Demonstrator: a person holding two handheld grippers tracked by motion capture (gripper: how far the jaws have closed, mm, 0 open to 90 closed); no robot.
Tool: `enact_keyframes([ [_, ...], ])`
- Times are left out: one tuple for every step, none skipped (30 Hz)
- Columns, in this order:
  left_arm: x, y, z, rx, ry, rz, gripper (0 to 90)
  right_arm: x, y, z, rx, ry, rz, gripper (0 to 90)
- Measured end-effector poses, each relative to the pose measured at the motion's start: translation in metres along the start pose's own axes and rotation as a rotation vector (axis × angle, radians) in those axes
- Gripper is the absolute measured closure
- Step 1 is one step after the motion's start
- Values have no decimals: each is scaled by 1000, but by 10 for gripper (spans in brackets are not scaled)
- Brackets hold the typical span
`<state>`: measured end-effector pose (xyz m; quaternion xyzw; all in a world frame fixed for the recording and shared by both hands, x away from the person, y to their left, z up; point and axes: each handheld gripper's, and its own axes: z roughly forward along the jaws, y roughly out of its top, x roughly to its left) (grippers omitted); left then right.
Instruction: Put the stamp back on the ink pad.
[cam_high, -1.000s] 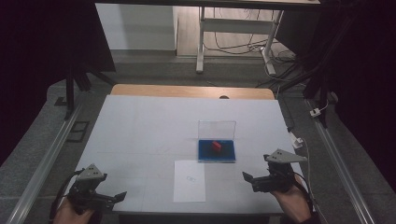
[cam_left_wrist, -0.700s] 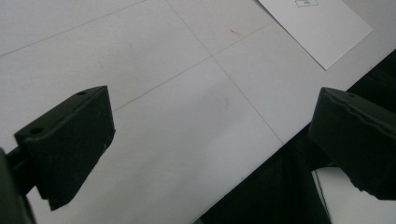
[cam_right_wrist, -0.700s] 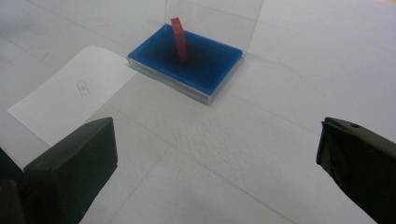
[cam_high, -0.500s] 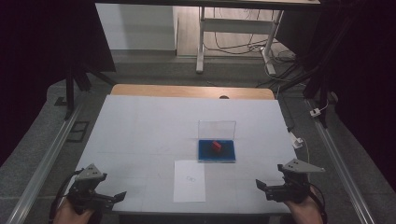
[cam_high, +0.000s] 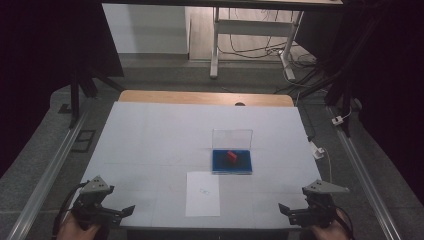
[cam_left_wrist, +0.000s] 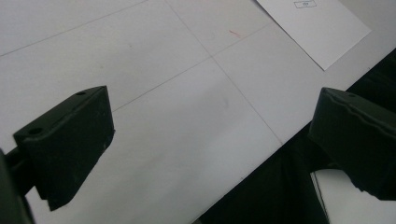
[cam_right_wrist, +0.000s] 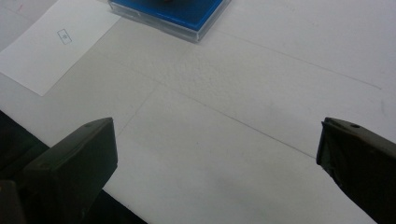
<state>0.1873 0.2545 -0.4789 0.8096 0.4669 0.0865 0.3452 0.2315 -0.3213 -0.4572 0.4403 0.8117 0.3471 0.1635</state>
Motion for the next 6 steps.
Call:
enact_keyframes([
  [0, 0, 0, 0, 0, 0, 0, 0, 0, 0, 1, 0, 0, 0],
  [0, 0, 0, -1, 0, 0, 0, 0, 0, 1, 7, 1, 0, 0],
  [0, 0, 0, 0, 0, -1, 0, 0, 0, 1, 11, 3, 4, 0],
  [0, 0, 0, -1, 0, -1, 0, -1, 0, 1, 13, 3, 7, 0],
  [0, 1, 0, -3, -1, -1, 0, -1, 0, 2, 15, 6, 8, 0],
  [0, 1, 0, 0, -3, -1, 0, -2, -1, 2, 16, 4, 6, 0],
])
